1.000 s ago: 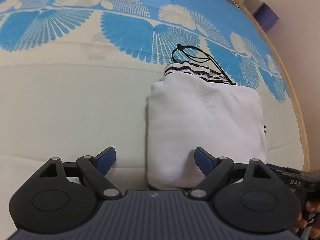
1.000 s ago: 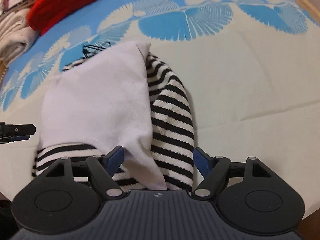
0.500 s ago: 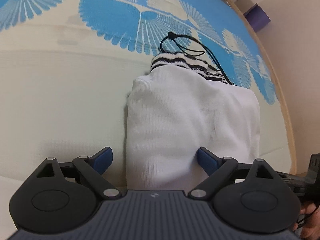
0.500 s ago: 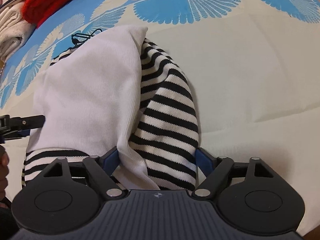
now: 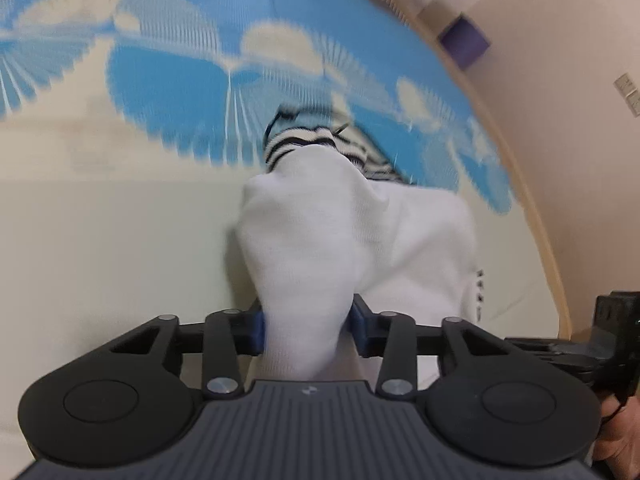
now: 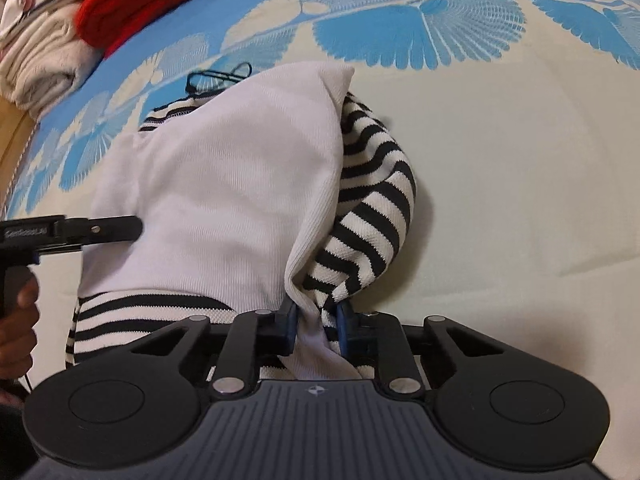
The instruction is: Fold small clothes
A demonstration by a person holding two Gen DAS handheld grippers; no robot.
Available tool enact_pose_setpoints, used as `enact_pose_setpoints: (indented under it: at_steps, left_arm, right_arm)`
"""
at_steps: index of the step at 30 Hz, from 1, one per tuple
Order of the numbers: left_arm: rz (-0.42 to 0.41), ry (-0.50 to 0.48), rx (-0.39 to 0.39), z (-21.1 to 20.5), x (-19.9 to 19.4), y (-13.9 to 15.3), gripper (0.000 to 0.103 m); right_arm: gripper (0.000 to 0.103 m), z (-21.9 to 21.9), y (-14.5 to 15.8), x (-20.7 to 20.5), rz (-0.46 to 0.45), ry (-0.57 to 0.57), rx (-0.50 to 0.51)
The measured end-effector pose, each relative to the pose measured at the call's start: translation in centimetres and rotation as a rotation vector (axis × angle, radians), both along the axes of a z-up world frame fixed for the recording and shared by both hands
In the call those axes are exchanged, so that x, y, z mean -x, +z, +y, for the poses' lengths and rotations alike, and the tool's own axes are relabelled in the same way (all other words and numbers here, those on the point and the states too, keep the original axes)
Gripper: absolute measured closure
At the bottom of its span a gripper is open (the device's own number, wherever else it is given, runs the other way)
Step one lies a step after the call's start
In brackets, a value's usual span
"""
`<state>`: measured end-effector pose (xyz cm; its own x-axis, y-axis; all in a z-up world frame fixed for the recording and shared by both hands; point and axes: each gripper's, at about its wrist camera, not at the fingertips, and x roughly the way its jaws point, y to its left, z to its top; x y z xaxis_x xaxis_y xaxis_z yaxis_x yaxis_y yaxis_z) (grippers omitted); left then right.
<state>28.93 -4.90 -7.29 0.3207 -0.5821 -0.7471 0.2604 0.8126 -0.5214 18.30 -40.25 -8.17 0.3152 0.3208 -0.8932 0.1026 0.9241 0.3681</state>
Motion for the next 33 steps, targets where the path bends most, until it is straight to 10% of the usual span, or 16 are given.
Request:
enact_pose_setpoints:
  at_steps: [15,19,22,24,30,33]
  left_arm:
    - [-0.115,0.32,-0.087,12.6,-1.9,3.4,0.047]
    - [-0.098,0.176,-0.065,12.7,-0.1,3.9,0.047]
    - [-0.07,-0.026,-0.263,9.1,1.6,1.8,0.036]
    - [-0.141,-0.034,-0.379,8.2,2.7,1.9,0.027]
    - [-0.172,-0.024,-0.322,8.6,5.1,4.9,0.04]
    - [-0.158,-0.114,-0.504,7.0,5.9,2.5,0.033]
  right_arm:
    - [0.09,9.1,1.1,-5.2,-0.139,0.004,-0.003]
    - [0.09,9.3,0.6,-5.3,-0.112,0.003,0.035]
    - [0.09,9.1,0.7,-5.2,-0.108,0.001,0.04]
    - [0.088,9.2,0.8,-5.0,-0.093,-0.006,0.027]
    - [0.076,8.6,2.6,-2.9,-0.082,-0.018,0.011]
    - [0.075,9.1,1.3,-2.3,0.004,0.079,0.069]
